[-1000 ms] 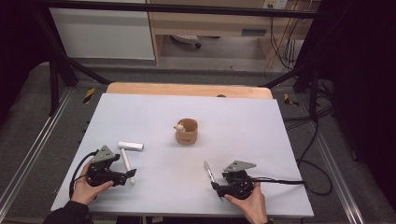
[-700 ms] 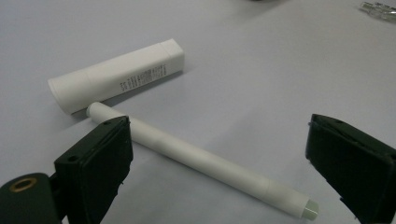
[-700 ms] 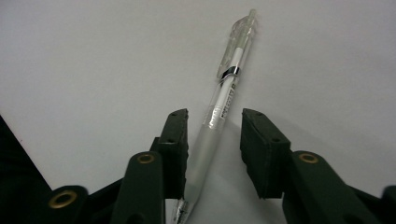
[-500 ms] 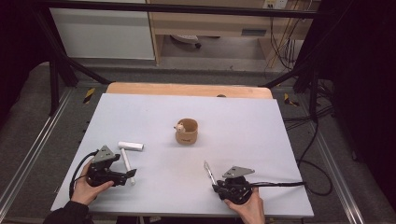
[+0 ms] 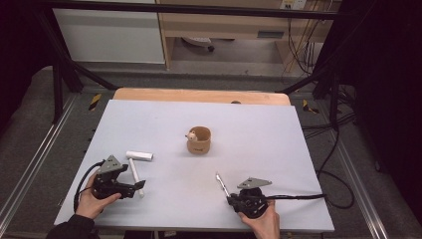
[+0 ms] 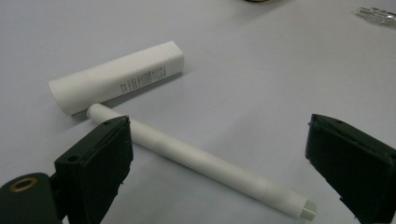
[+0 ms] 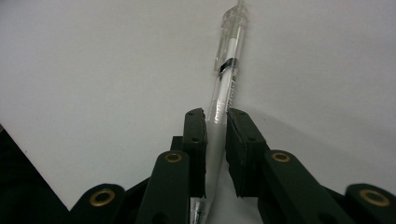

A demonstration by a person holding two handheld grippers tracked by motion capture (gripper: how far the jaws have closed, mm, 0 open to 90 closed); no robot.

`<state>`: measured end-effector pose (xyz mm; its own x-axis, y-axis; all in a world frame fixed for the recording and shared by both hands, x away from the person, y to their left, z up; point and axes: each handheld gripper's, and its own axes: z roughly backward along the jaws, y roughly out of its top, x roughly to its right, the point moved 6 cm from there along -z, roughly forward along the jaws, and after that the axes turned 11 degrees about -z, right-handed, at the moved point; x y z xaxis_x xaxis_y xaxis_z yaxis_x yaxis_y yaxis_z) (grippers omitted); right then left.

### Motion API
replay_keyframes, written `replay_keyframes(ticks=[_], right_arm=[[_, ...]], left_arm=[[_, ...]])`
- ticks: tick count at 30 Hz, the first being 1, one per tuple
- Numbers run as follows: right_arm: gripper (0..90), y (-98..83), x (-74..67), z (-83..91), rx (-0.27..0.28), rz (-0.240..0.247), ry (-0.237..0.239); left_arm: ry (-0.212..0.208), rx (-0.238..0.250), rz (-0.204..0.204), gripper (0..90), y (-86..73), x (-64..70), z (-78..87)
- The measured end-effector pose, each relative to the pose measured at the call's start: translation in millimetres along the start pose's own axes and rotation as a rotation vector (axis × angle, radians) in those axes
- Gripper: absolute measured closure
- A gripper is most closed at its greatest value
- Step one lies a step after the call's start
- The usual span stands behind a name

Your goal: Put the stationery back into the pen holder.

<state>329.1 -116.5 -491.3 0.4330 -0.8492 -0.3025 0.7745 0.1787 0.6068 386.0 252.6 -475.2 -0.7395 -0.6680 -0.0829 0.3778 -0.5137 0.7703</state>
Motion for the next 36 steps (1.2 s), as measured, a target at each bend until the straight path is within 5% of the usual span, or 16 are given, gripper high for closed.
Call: replay_keyframes(ticks=[8, 25, 36], right_arm=[[80.5, 2.7, 2.0, 0.8, -0.005, 0.015, -0.004], [80.9, 18.8, 3.4, 9.4, 0.017, 0.065, 0.078], [80.8, 39.5, 7.0, 16.6, 0.027, 0.107, 0.146]], left_arm=[[-0.001, 0.002, 0.001, 7.4, 0.1, -0.2, 0.1], [-0.001, 0.003, -0.007, 7.4, 1.0, 0.7, 0.2], [-0.012, 0.000, -0.074, 7.1, 14.8, 14.0, -2.5]])
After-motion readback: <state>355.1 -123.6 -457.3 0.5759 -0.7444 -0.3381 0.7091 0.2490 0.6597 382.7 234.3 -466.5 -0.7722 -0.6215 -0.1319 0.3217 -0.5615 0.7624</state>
